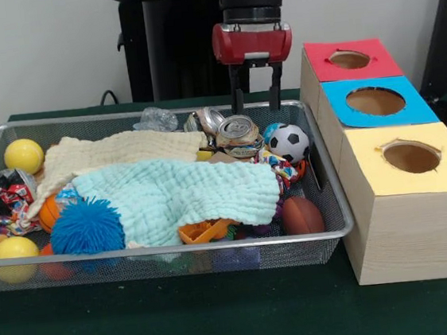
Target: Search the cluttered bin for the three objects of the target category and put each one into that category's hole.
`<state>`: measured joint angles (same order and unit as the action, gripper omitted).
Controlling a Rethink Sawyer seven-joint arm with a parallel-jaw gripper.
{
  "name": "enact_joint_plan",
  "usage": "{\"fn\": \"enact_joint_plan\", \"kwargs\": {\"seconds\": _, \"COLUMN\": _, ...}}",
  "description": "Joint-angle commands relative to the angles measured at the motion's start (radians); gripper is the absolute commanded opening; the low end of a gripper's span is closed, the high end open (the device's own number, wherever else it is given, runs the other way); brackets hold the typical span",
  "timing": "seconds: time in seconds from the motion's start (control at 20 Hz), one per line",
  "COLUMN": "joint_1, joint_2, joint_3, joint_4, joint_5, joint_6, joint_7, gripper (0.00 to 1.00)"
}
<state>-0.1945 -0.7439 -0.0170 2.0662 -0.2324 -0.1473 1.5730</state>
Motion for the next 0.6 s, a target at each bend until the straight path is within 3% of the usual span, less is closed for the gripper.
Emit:
{"fn": "enact_joint_plan", "kwargs": {"seconds": 0.05, "joint_1": 0.011, "joint_2": 0.071, "joint_3": 0.066, "joint_4": -0.011, "joint_5": -0.033, "joint_6": -0.109, "joint_7": 0.182, "gripper": 1.0}}
{"fn": "enact_joint_plan", "kwargs": {"seconds": 0.6, "joint_1": 0.042, "joint_2": 0.1, "joint_3": 0.031, "joint_4": -0.017, "joint_5": -0.01, "joint_6": -0.186, "joint_7": 0.185, "gripper": 1.0}}
